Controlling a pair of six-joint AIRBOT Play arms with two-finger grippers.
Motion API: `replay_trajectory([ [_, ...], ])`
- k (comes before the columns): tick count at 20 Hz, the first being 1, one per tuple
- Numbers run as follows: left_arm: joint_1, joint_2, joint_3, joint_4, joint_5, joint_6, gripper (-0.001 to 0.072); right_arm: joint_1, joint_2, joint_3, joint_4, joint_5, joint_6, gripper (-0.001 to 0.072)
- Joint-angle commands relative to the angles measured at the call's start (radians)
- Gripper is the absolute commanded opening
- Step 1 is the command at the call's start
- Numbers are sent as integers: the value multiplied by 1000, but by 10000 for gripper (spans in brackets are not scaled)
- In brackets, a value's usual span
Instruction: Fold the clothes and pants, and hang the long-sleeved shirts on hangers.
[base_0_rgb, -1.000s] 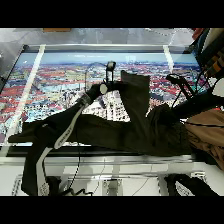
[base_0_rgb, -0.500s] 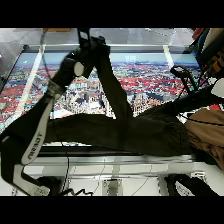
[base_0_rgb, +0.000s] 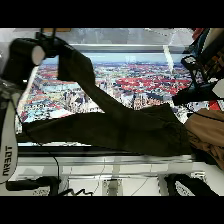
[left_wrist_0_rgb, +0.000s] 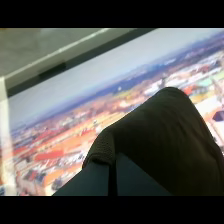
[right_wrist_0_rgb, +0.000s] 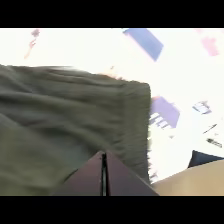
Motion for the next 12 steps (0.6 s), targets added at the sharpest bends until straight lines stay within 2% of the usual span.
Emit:
replay_trajectory([
  [1,56,27,0,38,-201,127,24,-101,-41,0,-21,-119,2,22],
  [4,55,19,0,38,-235,137,24,-262,-163,0,11,-88,2,20],
  [6,53,11,0,36,-234,136,25,-379,-280,0,158,-19,-32,20],
  [7,53,6,-1,34,-235,136,25,-434,-343,0,314,30,-123,19],
  [9,53,-3,-2,34,-236,136,26,-521,-466,0,719,170,-358,19],
  [10,53,-8,-3,34,-237,136,26,-550,-517,0,845,195,-393,22],
  [11,53,-13,-3,34,-237,136,26,-570,-561,0,896,172,-380,28],
  [12,53,-16,-3,34,-236,136,26,-573,-594,0,882,146,-350,198],
])
